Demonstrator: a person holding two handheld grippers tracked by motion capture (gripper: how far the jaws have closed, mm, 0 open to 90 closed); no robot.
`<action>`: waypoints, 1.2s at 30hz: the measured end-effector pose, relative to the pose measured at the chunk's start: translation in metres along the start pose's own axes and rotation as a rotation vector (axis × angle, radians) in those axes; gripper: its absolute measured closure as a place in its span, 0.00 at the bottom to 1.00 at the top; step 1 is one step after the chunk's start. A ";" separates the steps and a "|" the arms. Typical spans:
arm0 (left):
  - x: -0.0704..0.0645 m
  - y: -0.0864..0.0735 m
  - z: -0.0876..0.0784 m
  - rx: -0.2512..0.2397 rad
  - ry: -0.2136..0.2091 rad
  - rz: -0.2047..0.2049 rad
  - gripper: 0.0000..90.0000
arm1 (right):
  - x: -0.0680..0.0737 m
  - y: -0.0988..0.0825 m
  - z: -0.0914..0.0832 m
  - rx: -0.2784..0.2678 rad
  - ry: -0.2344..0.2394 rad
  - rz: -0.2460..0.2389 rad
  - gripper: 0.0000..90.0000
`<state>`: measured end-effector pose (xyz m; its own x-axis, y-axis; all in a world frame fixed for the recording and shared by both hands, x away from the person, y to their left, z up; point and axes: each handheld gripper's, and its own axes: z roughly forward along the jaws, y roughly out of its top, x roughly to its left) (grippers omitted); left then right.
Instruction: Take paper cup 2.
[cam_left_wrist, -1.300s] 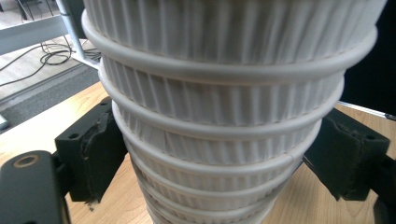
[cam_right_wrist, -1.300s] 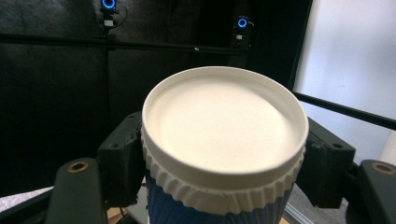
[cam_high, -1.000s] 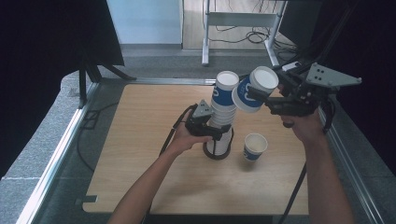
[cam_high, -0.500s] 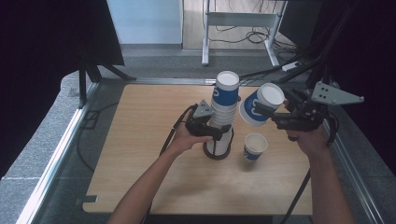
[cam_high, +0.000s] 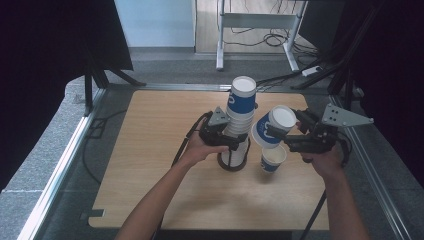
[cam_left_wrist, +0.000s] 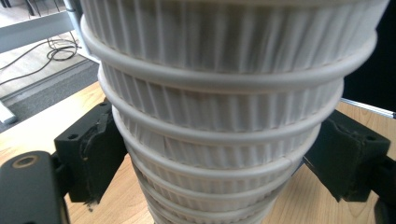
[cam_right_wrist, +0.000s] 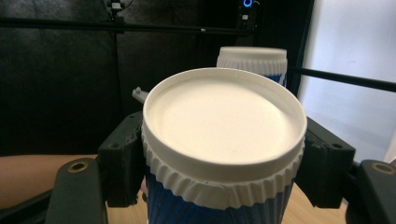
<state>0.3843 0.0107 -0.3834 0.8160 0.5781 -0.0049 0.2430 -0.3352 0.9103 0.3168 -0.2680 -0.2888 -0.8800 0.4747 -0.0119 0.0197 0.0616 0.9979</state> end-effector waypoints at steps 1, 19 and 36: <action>0.000 0.000 0.000 -0.001 0.002 0.001 0.14 | 0.000 -0.002 0.000 0.002 0.000 0.000 0.31; -0.004 -0.018 -0.041 -0.074 0.007 -0.018 0.06 | 0.010 -0.032 0.003 0.038 0.011 0.023 0.31; -0.016 -0.072 -0.087 -0.093 0.001 -0.026 0.09 | 0.026 -0.078 0.020 0.096 0.026 0.060 0.31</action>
<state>0.3086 0.0902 -0.4126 0.8093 0.5867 -0.0283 0.2138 -0.2495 0.9445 0.3014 -0.2425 -0.3680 -0.8879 0.4572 0.0506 0.1169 0.1180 0.9861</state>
